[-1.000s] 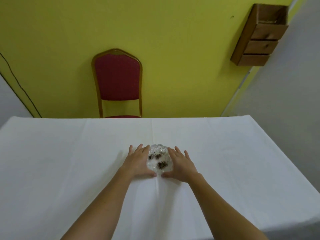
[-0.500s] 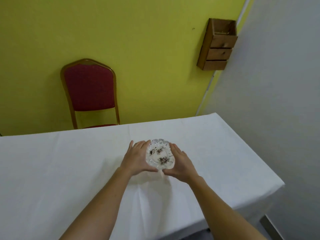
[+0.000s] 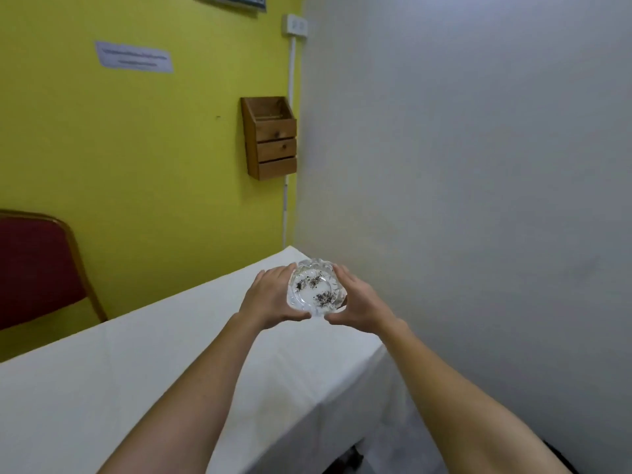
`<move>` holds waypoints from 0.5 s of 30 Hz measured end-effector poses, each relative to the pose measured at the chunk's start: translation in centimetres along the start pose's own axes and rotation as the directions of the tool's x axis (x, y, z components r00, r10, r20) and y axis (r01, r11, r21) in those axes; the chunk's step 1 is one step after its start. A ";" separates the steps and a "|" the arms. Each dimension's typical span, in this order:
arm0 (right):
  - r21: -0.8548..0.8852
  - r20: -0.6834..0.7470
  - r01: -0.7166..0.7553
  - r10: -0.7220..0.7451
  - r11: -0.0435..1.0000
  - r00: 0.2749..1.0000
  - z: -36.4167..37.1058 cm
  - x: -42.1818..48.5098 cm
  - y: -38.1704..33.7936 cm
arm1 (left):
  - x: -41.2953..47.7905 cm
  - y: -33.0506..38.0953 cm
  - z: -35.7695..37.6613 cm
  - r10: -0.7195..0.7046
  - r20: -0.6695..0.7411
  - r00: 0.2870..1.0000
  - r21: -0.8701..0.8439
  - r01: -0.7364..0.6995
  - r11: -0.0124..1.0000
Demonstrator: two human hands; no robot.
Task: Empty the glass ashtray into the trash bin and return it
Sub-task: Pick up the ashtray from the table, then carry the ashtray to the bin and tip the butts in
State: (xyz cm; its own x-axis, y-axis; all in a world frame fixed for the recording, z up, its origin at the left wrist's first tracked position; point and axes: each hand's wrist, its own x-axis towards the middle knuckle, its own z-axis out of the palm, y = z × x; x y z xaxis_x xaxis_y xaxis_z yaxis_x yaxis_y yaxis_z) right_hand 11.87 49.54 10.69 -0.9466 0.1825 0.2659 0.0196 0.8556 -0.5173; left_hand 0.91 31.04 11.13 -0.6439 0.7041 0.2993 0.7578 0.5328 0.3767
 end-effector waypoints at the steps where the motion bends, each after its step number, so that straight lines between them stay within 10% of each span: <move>1: -0.012 0.000 -0.032 0.032 0.999 1.000 -1.4 -0.6 1.4 | 1.0 1.7 0.7 0.028 -0.002 1.000 -0.011 -0.028 1.000; 15: 0.049 -0.176 -0.402 0.404 0.914 0.898 -13.8 -16.2 18.3 | 8.4 23.4 14.7 0.411 0.126 0.903 -0.113 -0.398 0.910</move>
State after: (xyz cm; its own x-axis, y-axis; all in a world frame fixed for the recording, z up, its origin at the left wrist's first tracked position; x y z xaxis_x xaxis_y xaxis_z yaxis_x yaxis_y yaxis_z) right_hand 31.97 68.91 8.18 -0.7855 0.5943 0.1728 0.3825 0.6856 -0.6194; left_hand 14.80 56.31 9.58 -0.2569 0.9139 0.3144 0.9342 0.1516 0.3229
